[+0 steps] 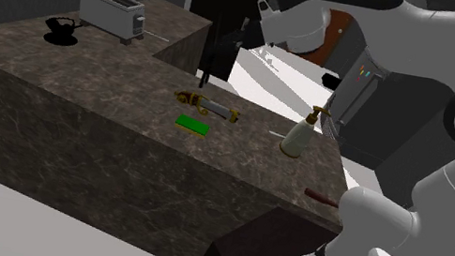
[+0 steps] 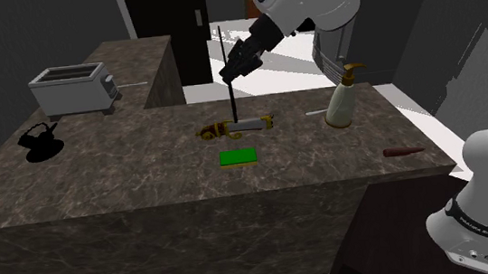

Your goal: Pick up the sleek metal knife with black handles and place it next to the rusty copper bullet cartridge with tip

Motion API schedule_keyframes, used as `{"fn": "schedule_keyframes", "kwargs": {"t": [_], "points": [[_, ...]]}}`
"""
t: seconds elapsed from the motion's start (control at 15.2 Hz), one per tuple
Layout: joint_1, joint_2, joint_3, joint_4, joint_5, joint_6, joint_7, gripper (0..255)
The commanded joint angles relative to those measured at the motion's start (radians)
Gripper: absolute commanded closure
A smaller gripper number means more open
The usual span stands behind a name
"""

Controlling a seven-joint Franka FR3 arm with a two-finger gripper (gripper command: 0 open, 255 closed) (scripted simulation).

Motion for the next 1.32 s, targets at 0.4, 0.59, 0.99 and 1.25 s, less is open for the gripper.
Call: {"fn": "schedule_keyframes", "kwargs": {"t": [0.4, 0.59, 0.99, 1.25], "points": [[-0.006, 0.043, -0.035, 0.073, -0.024, -0.088, 0.073, 255], [-0.01, 0.051, -0.042, 0.1, -0.035, -0.112, 0.098, 255], [0.036, 0.227, -0.3, -0.024, 0.09, -0.333, -0.041, 255], [0.039, 0.29, -0.425, -0.086, 0.099, -0.447, -0.109, 255]]}}
